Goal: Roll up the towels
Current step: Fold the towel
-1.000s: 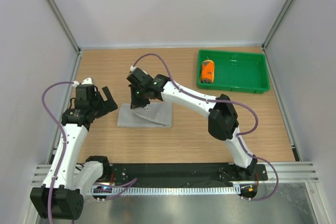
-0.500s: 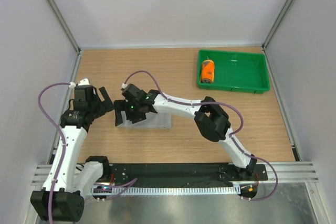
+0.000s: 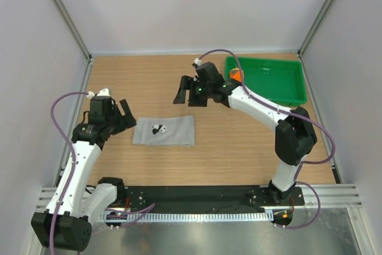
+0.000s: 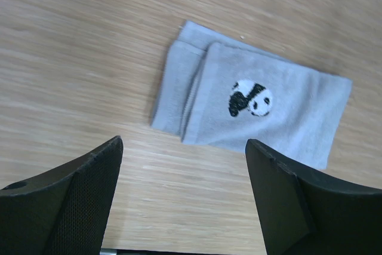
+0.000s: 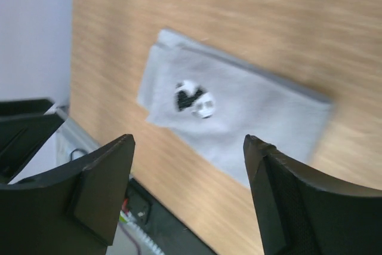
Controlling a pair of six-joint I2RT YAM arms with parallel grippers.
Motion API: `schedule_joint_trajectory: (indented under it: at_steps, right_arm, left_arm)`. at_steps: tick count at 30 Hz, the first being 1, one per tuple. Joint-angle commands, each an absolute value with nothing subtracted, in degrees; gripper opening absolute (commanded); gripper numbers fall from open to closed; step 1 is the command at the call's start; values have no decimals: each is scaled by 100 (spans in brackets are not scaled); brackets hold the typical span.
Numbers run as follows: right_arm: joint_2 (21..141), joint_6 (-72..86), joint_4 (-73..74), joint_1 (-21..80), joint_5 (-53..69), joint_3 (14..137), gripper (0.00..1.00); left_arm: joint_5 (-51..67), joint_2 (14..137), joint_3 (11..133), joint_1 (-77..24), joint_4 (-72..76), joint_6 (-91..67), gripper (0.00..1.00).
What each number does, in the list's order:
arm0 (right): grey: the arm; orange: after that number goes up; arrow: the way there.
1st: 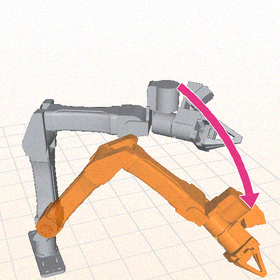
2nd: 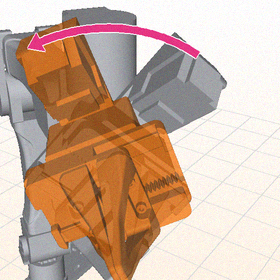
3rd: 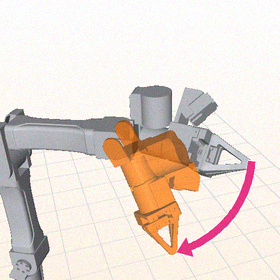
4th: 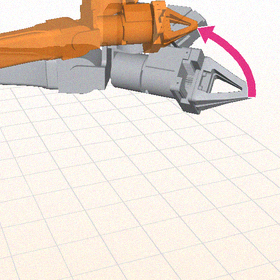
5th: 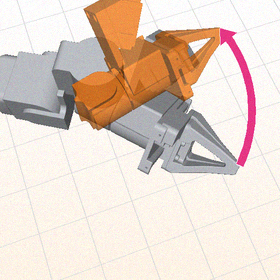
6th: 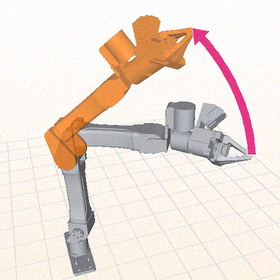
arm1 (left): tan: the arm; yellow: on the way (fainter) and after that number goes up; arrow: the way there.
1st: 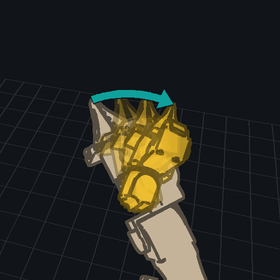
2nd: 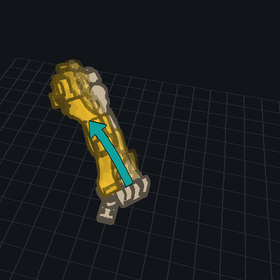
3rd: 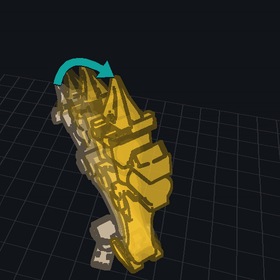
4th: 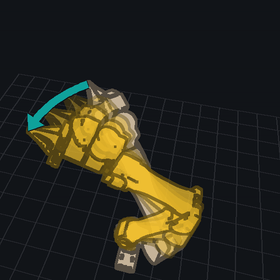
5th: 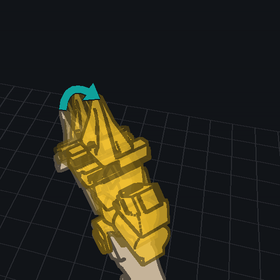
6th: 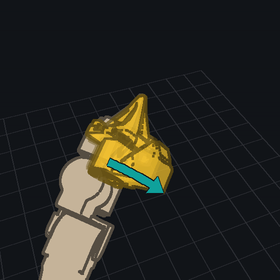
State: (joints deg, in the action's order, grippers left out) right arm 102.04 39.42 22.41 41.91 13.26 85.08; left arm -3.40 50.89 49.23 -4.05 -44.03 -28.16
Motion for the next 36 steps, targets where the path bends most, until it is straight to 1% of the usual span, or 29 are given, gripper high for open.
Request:
schedule_joint_trajectory:
  at_steps: [1,2,3,6,9,14,16,18,19,23,27,32,36]
  right_arm:
    - [10318,3586,2285,3807,1380,8095,77]
    - [10371,3525,2407,3675,1389,8095,75]
    - [10432,3498,2487,3613,1380,8086,69]
    - [10634,3480,2496,3472,1389,7981,67]
    - [10819,3498,2374,3445,1450,7876,68]
    - [11065,3542,2215,3437,1547,7787,67]
    - [11197,3551,2162,3445,1591,7752,62]
    - [11337,3559,2057,3445,1652,7708,55]
    - [11381,3560,2004,3445,1661,7699,55]
    - [11478,3542,1925,3445,1626,7585,49]
    - [11470,3489,1960,3437,1538,7392,39]
    - [11085,3428,2074,3437,1292,6918,36]
    - [10583,3542,2057,3445,1125,6085,34]
  left_arm:
    - [-210,5317,4966,-930,-4131,-2926,84]
    - [-376,5491,4983,-1358,-4131,-3083,84]
    - [-665,5589,5001,-1623,-4131,-3181,83]
    - [-1028,6010,5036,-2317,-4183,-3646,84]
    - [-1142,6222,4905,-2504,-4105,-4085,83]
    - [-1003,6494,4421,-2514,-3657,-4438,89]
    - [-967,6618,4360,-2505,-3525,-4587,91]
    - [-958,6846,4281,-2514,-3429,-4675,92]
    - [-941,6934,4245,-2514,-3349,-4719,93]
    - [-949,7285,4008,-2514,-2971,-4842,93]
    - [-1072,7575,3964,-2505,-2707,-4869,93]
    - [-1379,7997,4209,-2417,-2541,-4729,93]
    - [-1476,8472,4613,-2224,-2479,-4387,89]
